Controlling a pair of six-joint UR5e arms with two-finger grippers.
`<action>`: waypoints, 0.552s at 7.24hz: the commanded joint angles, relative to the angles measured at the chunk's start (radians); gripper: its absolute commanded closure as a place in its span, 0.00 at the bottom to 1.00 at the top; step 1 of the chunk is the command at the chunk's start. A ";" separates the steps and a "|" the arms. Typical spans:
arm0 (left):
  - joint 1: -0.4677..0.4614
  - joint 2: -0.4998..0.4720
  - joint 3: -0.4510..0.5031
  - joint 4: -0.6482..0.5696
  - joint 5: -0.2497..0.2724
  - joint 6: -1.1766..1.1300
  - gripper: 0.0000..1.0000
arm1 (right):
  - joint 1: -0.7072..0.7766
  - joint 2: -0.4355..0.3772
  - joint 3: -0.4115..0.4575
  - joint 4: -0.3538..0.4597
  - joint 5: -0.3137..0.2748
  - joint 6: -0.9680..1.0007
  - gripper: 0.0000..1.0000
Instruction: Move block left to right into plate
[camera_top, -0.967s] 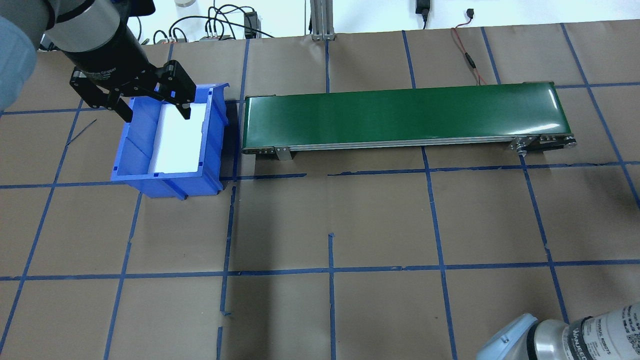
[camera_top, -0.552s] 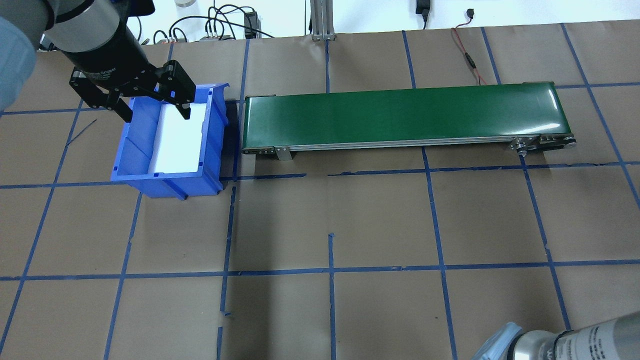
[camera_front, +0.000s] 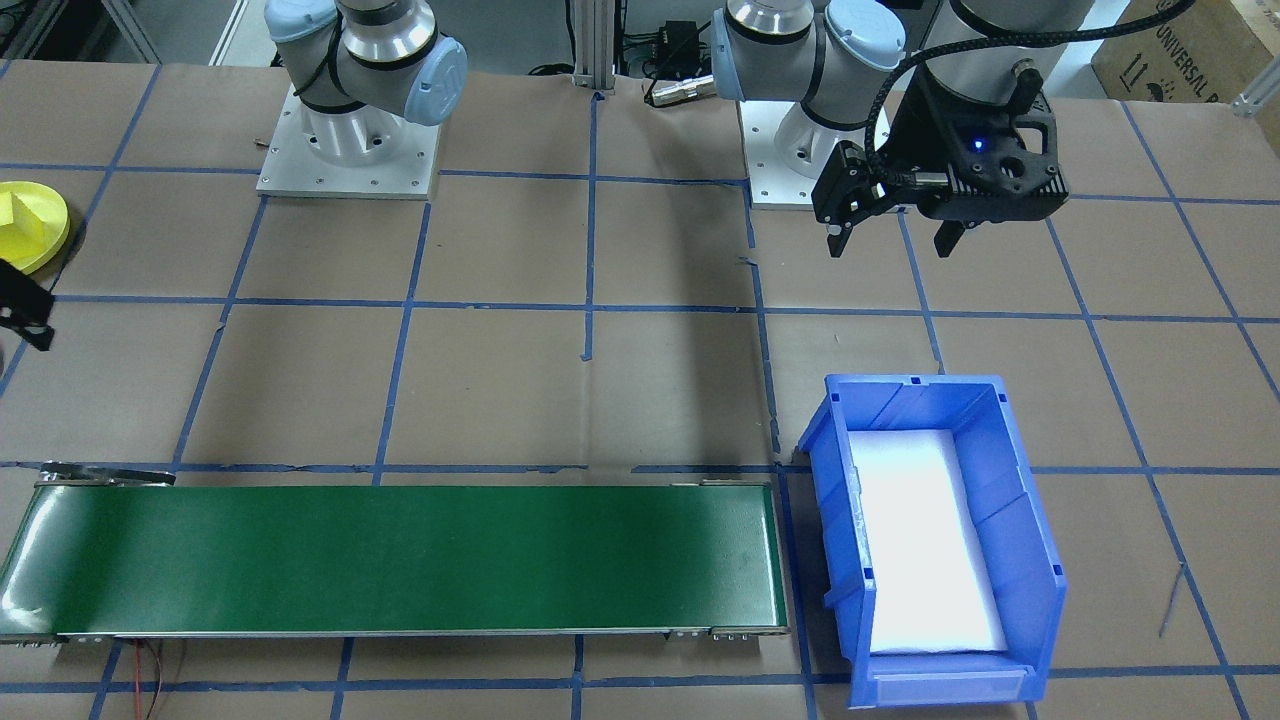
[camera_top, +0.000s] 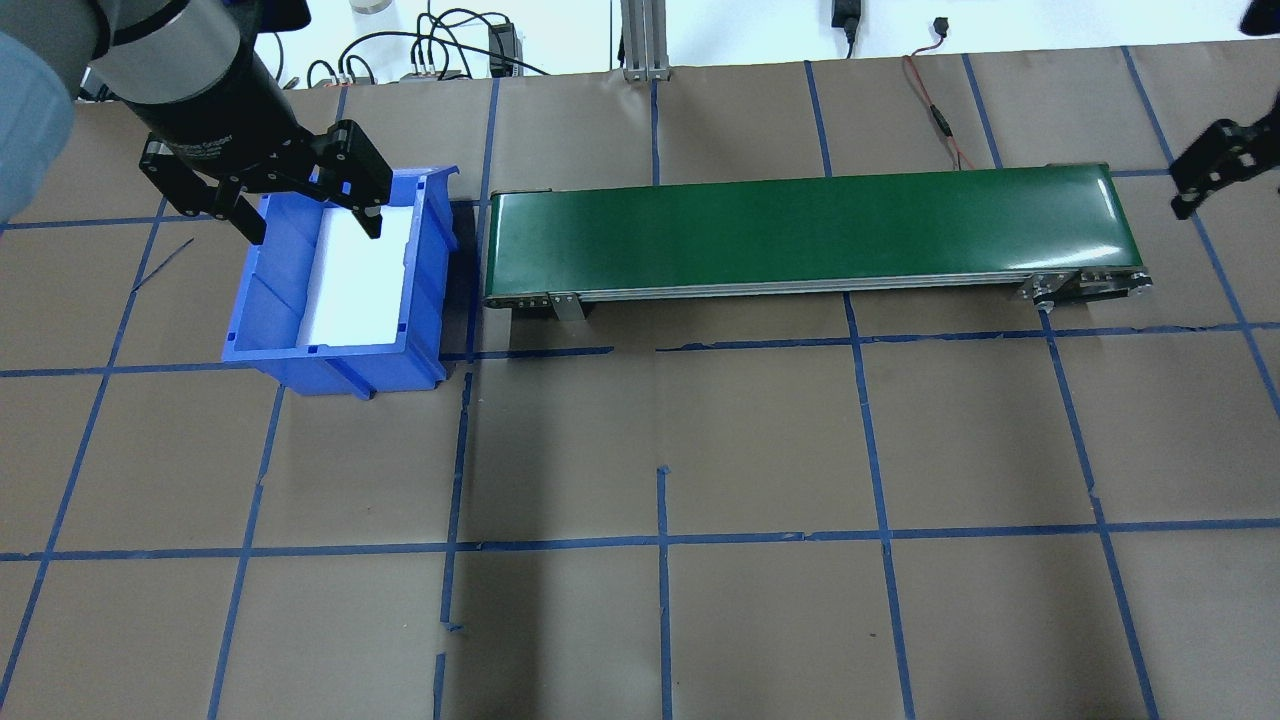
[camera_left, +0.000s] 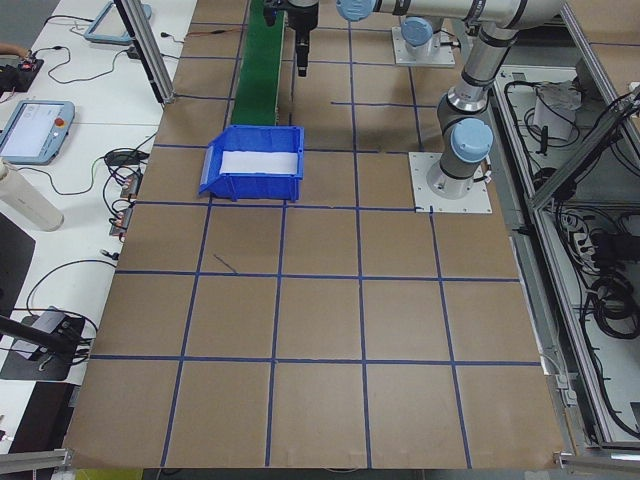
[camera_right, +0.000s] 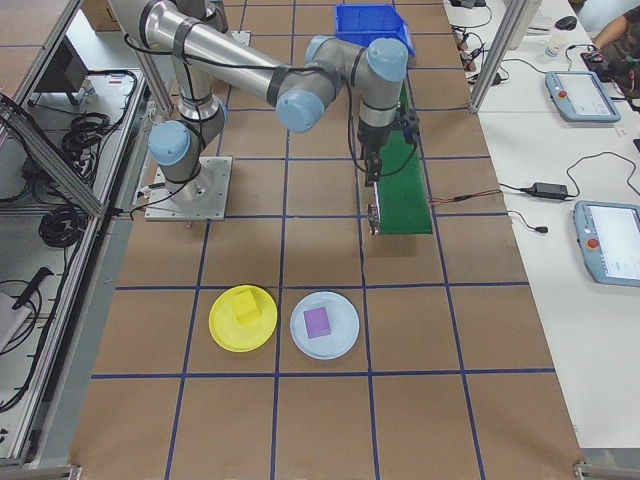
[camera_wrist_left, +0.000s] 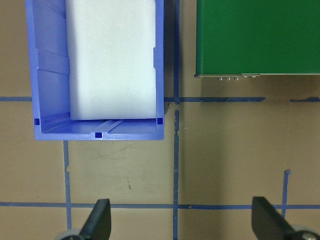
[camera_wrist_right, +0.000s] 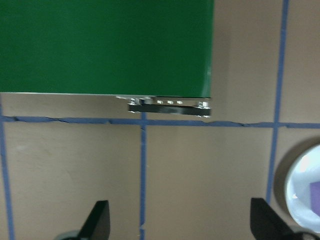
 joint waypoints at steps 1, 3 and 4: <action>0.000 0.000 0.000 0.000 0.000 0.000 0.00 | 0.211 -0.075 -0.006 0.086 0.008 0.274 0.00; 0.000 0.000 0.000 0.000 0.000 0.000 0.00 | 0.410 -0.085 -0.008 0.090 0.017 0.511 0.00; -0.001 0.000 0.000 0.000 0.000 0.000 0.00 | 0.477 -0.077 -0.002 0.082 0.049 0.564 0.00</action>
